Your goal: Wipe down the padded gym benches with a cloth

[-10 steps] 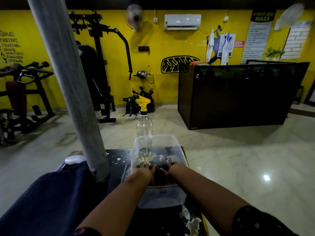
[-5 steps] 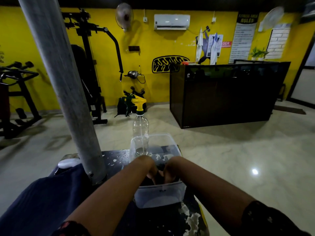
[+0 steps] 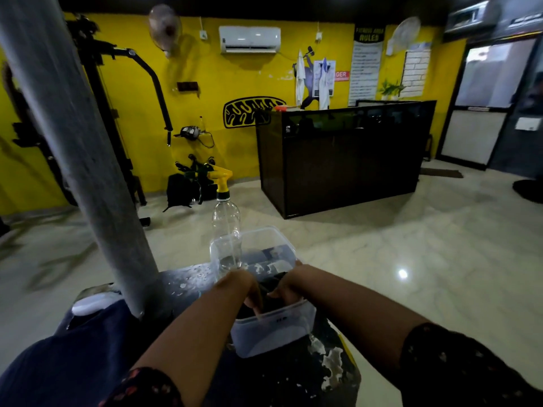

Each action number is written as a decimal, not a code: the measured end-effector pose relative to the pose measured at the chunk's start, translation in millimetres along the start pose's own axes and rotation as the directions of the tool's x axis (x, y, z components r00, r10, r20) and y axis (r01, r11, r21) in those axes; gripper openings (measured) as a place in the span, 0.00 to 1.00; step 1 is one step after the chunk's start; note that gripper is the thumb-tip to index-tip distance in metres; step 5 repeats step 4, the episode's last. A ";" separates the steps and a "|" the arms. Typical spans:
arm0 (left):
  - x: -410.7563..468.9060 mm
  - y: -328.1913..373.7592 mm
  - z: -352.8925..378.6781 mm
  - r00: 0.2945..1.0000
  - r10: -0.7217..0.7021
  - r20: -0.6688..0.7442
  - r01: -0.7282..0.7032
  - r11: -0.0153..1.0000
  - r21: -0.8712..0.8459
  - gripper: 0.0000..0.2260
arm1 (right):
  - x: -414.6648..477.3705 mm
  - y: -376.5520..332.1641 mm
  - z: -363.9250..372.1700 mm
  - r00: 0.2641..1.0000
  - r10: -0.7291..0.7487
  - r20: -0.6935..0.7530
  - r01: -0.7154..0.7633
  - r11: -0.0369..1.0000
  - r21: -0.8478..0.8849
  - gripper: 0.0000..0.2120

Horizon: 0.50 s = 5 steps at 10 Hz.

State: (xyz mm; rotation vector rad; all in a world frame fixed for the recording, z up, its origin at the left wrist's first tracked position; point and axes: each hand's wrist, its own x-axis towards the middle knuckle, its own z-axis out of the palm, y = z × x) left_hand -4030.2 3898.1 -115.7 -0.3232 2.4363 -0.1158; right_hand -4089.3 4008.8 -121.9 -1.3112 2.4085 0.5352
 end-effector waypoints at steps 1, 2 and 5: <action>-2.5 1.1 -6.7 0.993 -0.088 -0.073 0.081 0.993 -0.088 0.36 | -22.9 1.6 -9.2 0.999 0.033 -0.019 -0.029 0.987 0.157 0.18; -13.0 6.7 -16.0 0.994 -0.064 -0.092 0.063 0.998 -0.017 0.36 | -31.1 13.0 -11.9 0.977 0.065 -0.206 -0.005 0.960 0.279 0.14; 7.4 -4.2 -39.8 0.999 0.010 0.048 -0.002 0.986 -0.164 0.26 | -84.9 79.9 -4.6 0.914 0.230 -0.333 -0.008 0.833 0.553 0.13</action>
